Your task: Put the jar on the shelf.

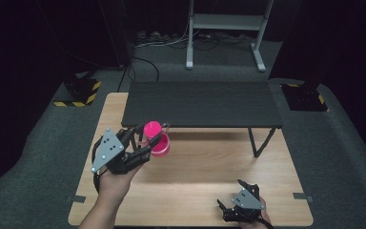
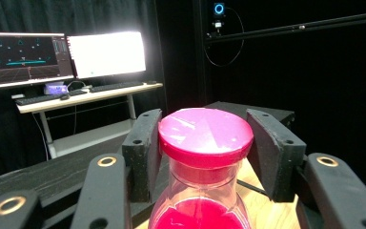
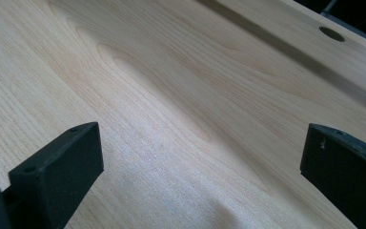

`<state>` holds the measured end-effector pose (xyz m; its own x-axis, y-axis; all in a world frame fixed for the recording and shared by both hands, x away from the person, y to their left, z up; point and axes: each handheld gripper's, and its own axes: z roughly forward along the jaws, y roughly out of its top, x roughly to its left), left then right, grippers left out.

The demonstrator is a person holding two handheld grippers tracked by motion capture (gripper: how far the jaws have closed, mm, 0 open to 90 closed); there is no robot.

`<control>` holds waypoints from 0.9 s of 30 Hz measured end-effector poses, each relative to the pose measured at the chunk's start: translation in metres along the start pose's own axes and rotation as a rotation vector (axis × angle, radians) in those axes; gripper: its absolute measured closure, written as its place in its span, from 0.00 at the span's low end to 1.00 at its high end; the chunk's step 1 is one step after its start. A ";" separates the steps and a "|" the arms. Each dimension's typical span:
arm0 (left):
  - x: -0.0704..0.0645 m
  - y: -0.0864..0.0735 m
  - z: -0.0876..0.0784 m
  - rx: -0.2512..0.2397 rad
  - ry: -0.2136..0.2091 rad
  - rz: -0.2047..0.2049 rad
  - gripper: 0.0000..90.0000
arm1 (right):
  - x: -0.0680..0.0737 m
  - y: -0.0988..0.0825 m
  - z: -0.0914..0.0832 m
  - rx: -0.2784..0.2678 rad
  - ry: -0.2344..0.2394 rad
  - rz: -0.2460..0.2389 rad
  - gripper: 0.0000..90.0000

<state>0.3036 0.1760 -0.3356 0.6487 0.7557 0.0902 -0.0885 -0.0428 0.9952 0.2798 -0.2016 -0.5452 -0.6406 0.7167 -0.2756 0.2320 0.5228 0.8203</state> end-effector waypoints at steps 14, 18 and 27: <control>0.007 0.012 0.019 -0.018 0.016 0.025 0.54 | 0.000 0.000 0.000 -0.001 0.002 0.002 0.00; 0.010 0.014 0.028 -0.021 0.020 0.024 0.54 | 0.000 0.000 0.000 -0.001 0.003 0.001 0.00; 0.014 0.017 0.042 -0.035 0.035 0.023 0.54 | 0.000 0.000 0.000 -0.004 0.005 0.005 0.00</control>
<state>0.3428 0.1582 -0.3159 0.6196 0.7770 0.1112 -0.1302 -0.0380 0.9908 0.2798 -0.2021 -0.5451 -0.6433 0.7167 -0.2693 0.2317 0.5175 0.8237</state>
